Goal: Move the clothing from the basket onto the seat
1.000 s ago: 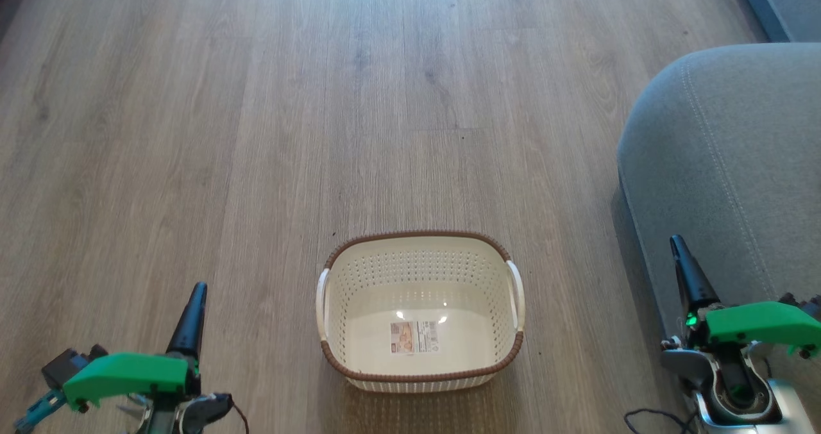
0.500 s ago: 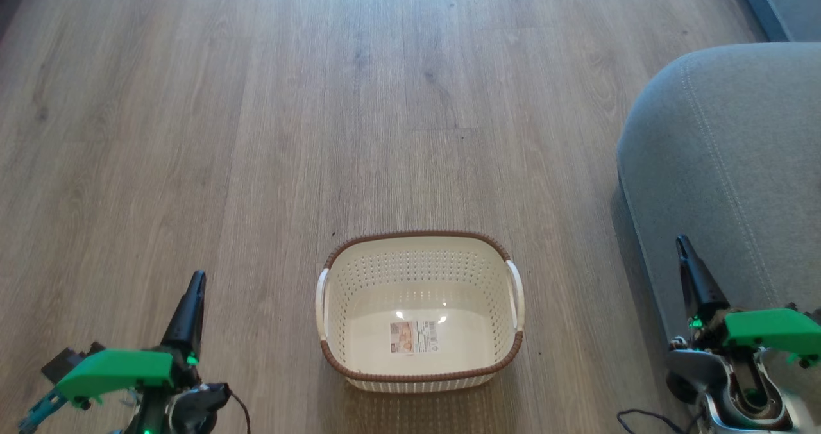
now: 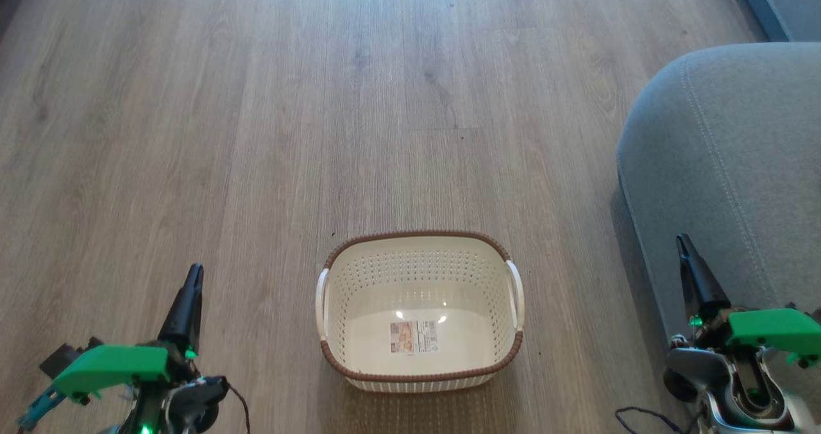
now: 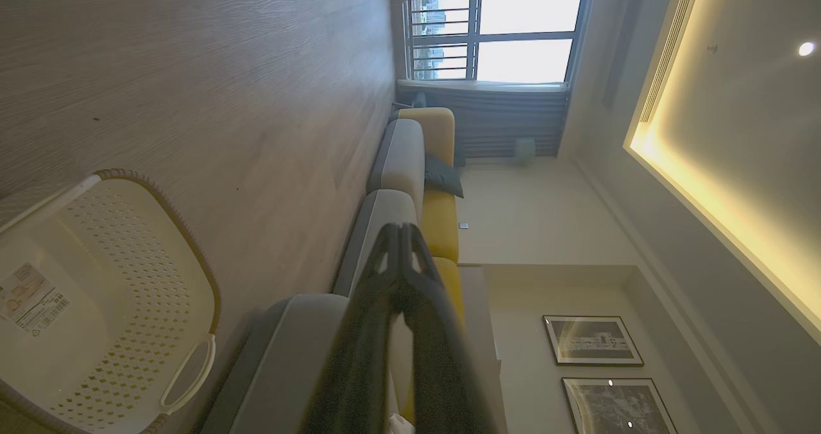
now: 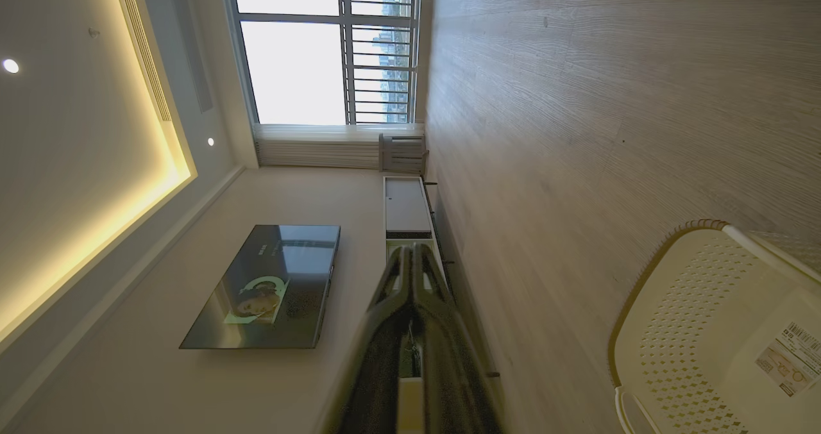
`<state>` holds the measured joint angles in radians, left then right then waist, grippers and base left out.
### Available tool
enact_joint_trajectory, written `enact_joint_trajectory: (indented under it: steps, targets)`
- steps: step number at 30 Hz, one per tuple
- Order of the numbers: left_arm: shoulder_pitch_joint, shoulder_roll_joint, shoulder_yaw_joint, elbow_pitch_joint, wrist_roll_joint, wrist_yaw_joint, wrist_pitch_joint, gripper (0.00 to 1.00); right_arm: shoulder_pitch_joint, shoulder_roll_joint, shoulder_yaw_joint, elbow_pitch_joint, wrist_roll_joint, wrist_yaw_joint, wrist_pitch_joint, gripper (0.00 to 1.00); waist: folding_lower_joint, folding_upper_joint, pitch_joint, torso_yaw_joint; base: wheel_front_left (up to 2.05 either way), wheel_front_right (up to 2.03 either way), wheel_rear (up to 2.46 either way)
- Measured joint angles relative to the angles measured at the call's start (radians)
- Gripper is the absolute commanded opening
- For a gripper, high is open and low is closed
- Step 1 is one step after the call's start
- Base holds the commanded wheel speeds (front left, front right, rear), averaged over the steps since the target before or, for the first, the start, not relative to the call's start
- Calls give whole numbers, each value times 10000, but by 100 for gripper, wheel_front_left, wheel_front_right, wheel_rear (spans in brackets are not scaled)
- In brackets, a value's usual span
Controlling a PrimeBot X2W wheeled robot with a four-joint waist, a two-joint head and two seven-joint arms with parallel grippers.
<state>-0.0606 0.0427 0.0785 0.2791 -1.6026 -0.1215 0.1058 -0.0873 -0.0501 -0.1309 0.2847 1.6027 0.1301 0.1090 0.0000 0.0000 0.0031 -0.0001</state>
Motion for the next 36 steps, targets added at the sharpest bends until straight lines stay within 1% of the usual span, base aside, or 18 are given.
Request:
enact_joint_trajectory:
  steps: [36]
  targets:
    - [0,-2,10,0,0,0,0,0,0,2,-2,-2,0,0,2,0,0,0,0,0,0,0,0]
